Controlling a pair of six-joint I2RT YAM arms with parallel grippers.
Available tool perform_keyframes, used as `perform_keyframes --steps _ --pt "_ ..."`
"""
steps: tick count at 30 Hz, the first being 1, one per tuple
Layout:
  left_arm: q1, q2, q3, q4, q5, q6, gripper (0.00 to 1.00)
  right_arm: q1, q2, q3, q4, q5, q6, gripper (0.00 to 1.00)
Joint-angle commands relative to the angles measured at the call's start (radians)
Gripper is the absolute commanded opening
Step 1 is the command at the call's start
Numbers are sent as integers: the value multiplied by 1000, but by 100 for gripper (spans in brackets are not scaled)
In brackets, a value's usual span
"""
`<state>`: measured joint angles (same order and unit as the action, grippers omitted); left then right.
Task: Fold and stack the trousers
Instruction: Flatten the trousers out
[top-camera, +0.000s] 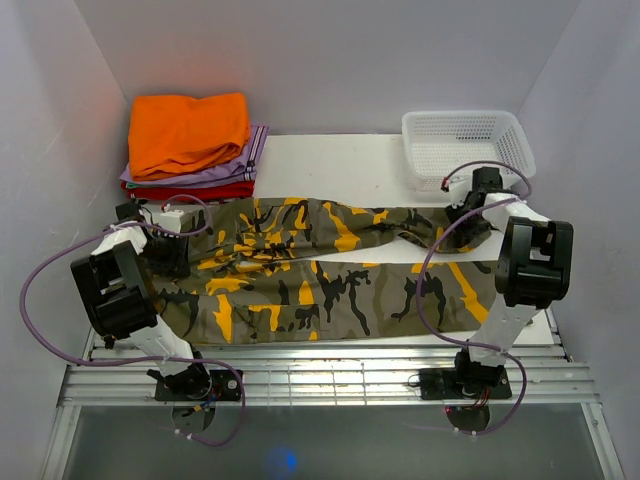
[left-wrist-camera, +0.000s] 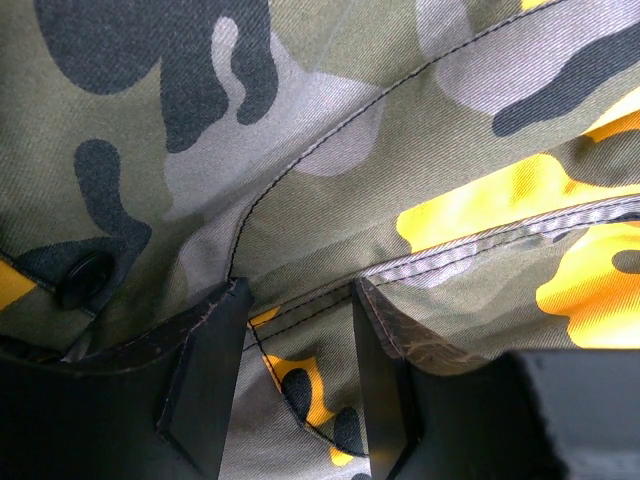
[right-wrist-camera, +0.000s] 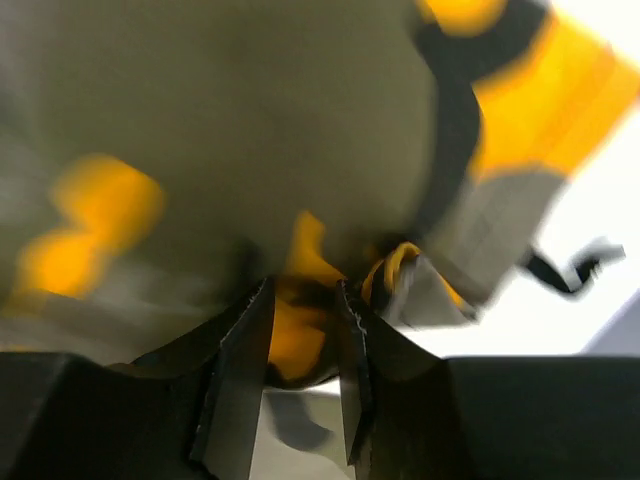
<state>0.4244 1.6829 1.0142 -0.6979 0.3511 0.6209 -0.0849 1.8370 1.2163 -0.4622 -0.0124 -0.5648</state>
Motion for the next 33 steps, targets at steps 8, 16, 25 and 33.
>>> perform_keyframes --steps 8,16,25,33 --pt "8 -57 -11 -23 12 23 58 -297 -100 80 -45 86 -290 38" --pt "-2 -225 98 -235 336 187 66 -95 -159 169 -122 -199 -77 53" --pt "-416 -290 123 -122 417 -5 63 53 -41 83 71 -193 45 46" --pt "-835 -91 132 251 280 -256 57 54 50 -26 236 -63 6 41"
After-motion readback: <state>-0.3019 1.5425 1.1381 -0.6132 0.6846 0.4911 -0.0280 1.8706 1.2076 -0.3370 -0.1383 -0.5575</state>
